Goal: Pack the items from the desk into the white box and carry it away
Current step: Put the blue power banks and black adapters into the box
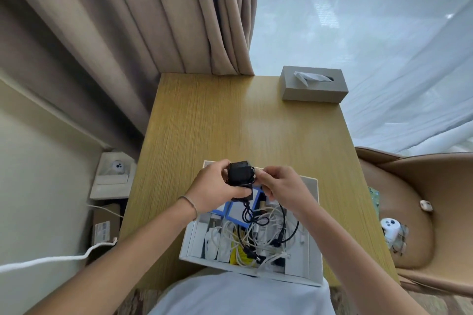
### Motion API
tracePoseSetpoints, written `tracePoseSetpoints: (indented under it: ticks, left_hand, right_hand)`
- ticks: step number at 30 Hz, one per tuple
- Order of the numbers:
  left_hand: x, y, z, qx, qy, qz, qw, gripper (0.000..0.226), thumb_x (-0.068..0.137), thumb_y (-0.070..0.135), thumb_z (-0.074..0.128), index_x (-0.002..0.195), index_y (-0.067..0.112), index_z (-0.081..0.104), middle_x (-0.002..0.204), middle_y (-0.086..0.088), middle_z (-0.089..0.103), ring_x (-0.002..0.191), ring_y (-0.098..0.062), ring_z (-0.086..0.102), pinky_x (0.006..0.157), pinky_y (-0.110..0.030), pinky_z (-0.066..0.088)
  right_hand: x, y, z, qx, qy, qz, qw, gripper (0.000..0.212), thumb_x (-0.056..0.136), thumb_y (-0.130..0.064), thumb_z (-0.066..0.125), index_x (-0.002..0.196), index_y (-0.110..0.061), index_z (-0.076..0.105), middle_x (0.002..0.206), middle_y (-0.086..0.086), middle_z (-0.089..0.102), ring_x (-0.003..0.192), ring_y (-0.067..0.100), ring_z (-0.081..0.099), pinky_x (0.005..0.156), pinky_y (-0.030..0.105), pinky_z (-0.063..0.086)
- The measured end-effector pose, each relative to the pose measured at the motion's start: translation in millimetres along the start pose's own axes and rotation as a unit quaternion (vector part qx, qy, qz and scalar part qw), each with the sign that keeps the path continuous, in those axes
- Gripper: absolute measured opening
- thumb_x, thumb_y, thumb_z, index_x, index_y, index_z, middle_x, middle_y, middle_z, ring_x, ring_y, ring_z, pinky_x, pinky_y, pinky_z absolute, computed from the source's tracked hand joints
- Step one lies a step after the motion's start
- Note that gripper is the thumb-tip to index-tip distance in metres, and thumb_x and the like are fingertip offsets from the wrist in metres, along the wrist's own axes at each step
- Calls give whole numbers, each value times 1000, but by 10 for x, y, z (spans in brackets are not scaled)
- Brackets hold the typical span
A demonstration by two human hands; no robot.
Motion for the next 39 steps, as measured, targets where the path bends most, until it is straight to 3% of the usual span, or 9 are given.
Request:
tracePoseSetpoints:
  ticks: [5, 9, 12, 15, 17, 23, 28, 32, 39]
  left_hand:
    - [-121, -164, -13, -19, -81, -23, 996, 42, 75, 28, 86, 109, 22, 63, 100, -2, 74, 88, -15, 74, 74, -42, 63]
    - [-227, -242, -132, -29, -141, -27, 989, 47, 80, 42, 79, 117, 21, 60, 103, -2, 72, 89, -19, 74, 73, -37, 63]
    - [-283, -265, -345, -16, -29, 9, 999, 56, 82, 70, 58, 105, 20, 65, 92, -2, 71, 78, -15, 71, 70, -39, 62]
    - [-264, -391, -534, 36, 156, 32, 987, 38, 91, 55, 53, 92, 20, 66, 77, 1, 67, 69, -17, 65, 61, -37, 55]
    - [-217, -521, -573, 96, 197, 10, 976, 18, 94, 41, 59, 96, 24, 64, 81, 7, 64, 71, -13, 63, 58, -26, 47]
    - [-110, -780, -431, 139, 138, -39, 980, 28, 91, 39, 65, 117, 32, 58, 89, 14, 63, 74, -7, 62, 58, -23, 48]
    - [-62, -825, -349, 146, 137, -36, 979, 32, 91, 29, 68, 122, 26, 59, 86, 16, 61, 72, -2, 58, 57, -19, 45]
    - [-57, -842, -346, 143, 137, -35, 980, 32, 92, 27, 68, 122, 26, 58, 88, 14, 62, 68, -2, 56, 55, -19, 41]
    - [-62, -857, -321, 137, 137, -39, 980, 32, 93, 26, 65, 124, 25, 57, 92, 11, 63, 81, -11, 62, 72, -32, 54]
  right_hand:
    - [-11, 71, 52, -45, -58, -30, 997, 38, 104, -24, 53, 67, -16, 56, 53, -8, 41, 51, 14, 35, 56, 34, 29]
    - [-32, 47, 99, -167, -47, -140, 975, 38, 104, -26, 52, 67, -17, 50, 57, -6, 42, 49, 8, 34, 52, 28, 28]
    - [-15, 32, 125, -238, -44, -198, 950, 37, 105, -27, 51, 72, -10, 53, 57, -5, 46, 49, 10, 39, 51, 27, 29]
    - [57, 24, 192, -308, -78, -216, 923, 39, 105, -27, 49, 67, -21, 47, 55, -6, 47, 48, 10, 41, 52, 34, 34]
    - [116, 42, 314, -365, -127, -218, 896, 40, 106, -29, 47, 66, -24, 48, 57, -6, 51, 51, 12, 46, 55, 38, 38]
    - [267, 193, 771, -441, -263, -182, 838, 47, 105, -28, 42, 60, -17, 35, 56, -2, 41, 51, 12, 37, 51, 34, 27]
    - [302, 332, 1013, -434, -341, -99, 828, 41, 105, -29, 42, 70, -11, 53, 69, 3, 53, 64, 19, 47, 60, 37, 34]
    - [305, 408, 1106, -470, -323, -97, 816, 37, 106, -32, 42, 70, -25, 48, 67, -8, 49, 69, 18, 51, 58, 33, 36]
    - [214, 486, 1214, -568, -232, -172, 771, 35, 107, -33, 43, 84, -16, 63, 76, 3, 60, 72, 28, 62, 57, 34, 41]
Point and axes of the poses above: each hand's wrist, its own x-axis towards the middle knuckle, its own z-axis out of the palm, y = z × x, the point moved 1 cm from there along x, towards the middle knuckle
